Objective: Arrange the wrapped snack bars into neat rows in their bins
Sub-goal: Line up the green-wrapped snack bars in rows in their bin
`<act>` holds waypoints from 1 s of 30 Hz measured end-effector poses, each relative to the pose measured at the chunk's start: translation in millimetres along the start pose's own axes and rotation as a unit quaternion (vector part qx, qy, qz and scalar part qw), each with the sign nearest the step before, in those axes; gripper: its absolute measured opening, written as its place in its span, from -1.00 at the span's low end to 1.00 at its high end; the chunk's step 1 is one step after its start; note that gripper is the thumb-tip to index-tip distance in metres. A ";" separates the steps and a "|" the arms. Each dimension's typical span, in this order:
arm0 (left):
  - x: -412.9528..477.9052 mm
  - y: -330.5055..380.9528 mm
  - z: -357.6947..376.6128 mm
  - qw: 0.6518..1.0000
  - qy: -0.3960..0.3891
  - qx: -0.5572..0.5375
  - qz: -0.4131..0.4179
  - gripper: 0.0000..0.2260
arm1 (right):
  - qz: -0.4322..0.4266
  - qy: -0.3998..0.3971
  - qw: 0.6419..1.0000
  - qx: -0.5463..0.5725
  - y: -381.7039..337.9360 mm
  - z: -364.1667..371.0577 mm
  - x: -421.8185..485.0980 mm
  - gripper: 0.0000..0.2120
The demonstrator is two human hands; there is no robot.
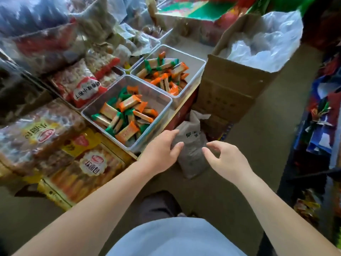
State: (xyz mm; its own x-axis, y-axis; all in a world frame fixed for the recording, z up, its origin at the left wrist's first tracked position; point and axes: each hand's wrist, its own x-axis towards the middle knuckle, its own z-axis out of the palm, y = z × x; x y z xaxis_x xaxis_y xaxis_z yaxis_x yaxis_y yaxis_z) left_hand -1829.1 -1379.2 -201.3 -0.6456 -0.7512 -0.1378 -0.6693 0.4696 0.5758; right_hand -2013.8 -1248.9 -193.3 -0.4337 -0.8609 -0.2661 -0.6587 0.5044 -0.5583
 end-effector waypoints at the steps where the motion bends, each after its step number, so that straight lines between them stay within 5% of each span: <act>1: 15.3 -1.3 -6.6 1.000 0.011 -0.016 -0.002 -0.51 | -0.013 -0.009 1.000 0.003 -3.7 -7.4 22.0 -0.57; 17: 224.0 -28.3 -29.8 0.986 0.074 -0.059 -0.137 -0.63 | -0.133 -0.046 0.990 -0.001 -55.3 -86.1 295.9 -0.68; 30: 235.7 -9.8 4.1 0.895 0.173 -0.153 -0.381 -0.58 | -0.265 -0.239 0.934 0.006 -67.8 -54.9 390.2 -0.64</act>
State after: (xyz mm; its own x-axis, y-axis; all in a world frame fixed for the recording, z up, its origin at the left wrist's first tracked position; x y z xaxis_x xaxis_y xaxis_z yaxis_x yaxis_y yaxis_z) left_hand -1976.2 -1559.0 -242.7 0.1434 -0.9227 -0.3580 -0.7002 -0.3502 0.6222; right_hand -2172.1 -1615.3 -216.2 0.2767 -0.9227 -0.2686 -0.6954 0.0007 -0.7186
